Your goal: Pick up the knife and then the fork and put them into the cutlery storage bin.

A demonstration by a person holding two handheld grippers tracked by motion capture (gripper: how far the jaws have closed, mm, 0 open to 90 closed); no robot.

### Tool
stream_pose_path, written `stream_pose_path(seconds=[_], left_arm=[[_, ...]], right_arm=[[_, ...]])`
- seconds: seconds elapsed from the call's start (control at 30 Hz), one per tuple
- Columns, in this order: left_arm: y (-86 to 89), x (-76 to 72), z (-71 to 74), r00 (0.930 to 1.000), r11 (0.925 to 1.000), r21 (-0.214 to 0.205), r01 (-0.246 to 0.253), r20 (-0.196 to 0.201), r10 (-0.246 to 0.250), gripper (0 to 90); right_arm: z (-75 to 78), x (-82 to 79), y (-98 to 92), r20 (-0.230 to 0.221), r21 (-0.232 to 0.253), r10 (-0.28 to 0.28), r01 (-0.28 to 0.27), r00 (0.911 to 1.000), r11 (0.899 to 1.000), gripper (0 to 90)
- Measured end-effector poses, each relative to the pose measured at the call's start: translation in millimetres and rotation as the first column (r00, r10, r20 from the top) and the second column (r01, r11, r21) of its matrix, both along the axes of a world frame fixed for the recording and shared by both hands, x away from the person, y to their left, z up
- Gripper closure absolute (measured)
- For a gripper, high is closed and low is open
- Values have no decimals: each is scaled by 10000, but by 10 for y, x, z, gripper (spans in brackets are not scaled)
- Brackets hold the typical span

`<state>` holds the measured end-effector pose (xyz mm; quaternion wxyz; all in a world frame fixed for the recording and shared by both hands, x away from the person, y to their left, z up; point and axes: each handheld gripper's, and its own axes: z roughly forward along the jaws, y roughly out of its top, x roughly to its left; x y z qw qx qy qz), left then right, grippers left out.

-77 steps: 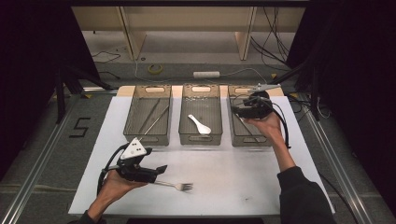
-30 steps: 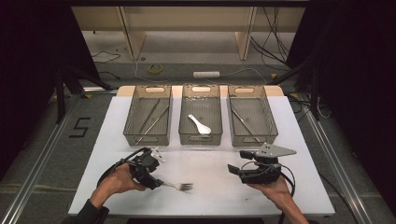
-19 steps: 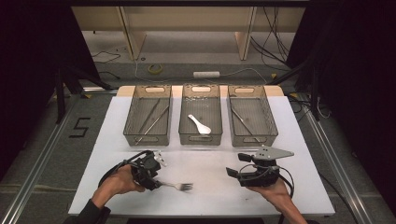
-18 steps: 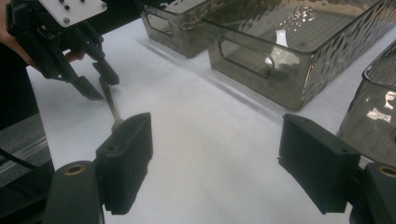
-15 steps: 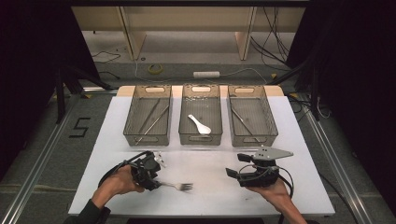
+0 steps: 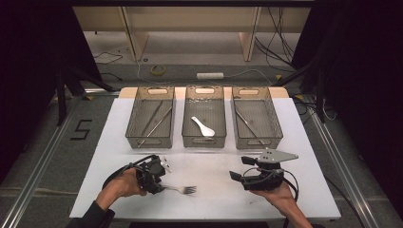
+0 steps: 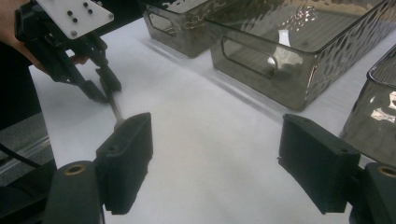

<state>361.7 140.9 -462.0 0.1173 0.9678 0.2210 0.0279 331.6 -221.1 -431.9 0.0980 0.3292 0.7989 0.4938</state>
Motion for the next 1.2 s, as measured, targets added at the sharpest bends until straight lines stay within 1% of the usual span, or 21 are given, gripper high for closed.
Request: stream_pose_path(seconds=[0.07, 0.13, 0.27, 0.37, 0.47, 0.5, 0.53, 0.7, 0.77, 0.8, 0.87, 0.9, 0.93, 1.0, 1.07, 1.1, 1.13, 1.17, 1.2], left_arm=[[-16, -11, -1, 10000, 10000, 16, 16, 16, -16, 658], [-28, -16, 3, 9998, 9997, 101, 200, -20, -200, 697], [-26, -25, 0, 9996, 9996, 9, 294, -46, -294, 738], [-28, -31, 0, 9992, 9992, 13, 388, -20, -388, 753], [-29, -30, 5, 9982, 9982, 85, 596, -49, -596, 777], [-33, -38, 0, 9984, 9984, 3, 565, -35, -565, 786], [-33, -37, 3, 9978, 9978, 51, 655, -34, -655, 794], [-39, -49, 5, 9974, 9974, 72, 722, 7, -722, 811], [-31, -44, 6, 9979, 9979, -39, 642, -20, -642, 813], [-25, -42, 4, 9987, 9985, -197, 510, -65, -511, 815], [-17, -29, 10, 9991, 9986, -358, 380, -173, -386, 817], [-18, -26, 14, 9992, 9988, -354, 349, -195, -356, 818], [-21, -28, 13, 9996, 9986, -493, 181, -193, -191, 820], [-17, -15, 26, 9996, 9982, -592, 51, -257, -66, 825], [-8, -7, 43, 9997, 9975, -705, -59, -222, 43, 830], [8, 12, 73, 9996, 9965, -805, -246, -140, 236, 869], [18, 16, 89, 9993, 9948, -960, -346, -172, 331, 870], [24, 20, 90, 9989, 9936, -1067, -361, -324, 329, 870], [24, 21, 76, 9986, 9938, -1062, -327, -444, 282, 870]], right_arm=[[0, -2, 2, 12, -19, 10, -10, 10000, 10000, 271], [1, -2, 3, 18, 5, 12, -12, 10000, 10000, 271], [3, -1, 1, 18, -5, -3, 3, 10000, 10000, 272], [3, -1, 6, 18, -6, 9, -9, 10000, 10000, 273], [4, -2, 9, -8, -45, 41, -41, 10000, 10000, 273], [4, -3, 10, -9, -47, 46, -46, 10000, 10000, 273], [4, -2, 11, -1, -47, 52, -52, 10000, 10000, 273], [3, -2, 15, -15, -55, 89, -89, 10000, 9999, 273], [4, -2, 18, 1, -41, 116, -116, 9999, 9999, 273], [6, -4, 18, -5, -50, 114, -114, 9999, 9999, 275], [10, -5, 17, -7, -57, 134, -134, 9999, 9999, 275], [11, -6, 17, -4, -53, 136, -136, 9999, 9999, 275], [12, -6, 17, 12, -53, 137, -137, 9999, 9999, 275], [12, -8, 18, 13, -28, 143, -143, 9999, 9999, 277], [14, -10, 20, 20, 0, 150, -150, 9999, 9999, 277], [14, -10, 21, 13, 7, 163, -163, 9999, 9999, 277], [13, -11, 24, 6, 5, 186, -186, 9998, 9998, 277], [12, -11, 28, 12, 6, 187, -187, 9998, 9998, 277], [11, -12, 31, -15, 14, 199, -199, 9998, 9998, 277]])
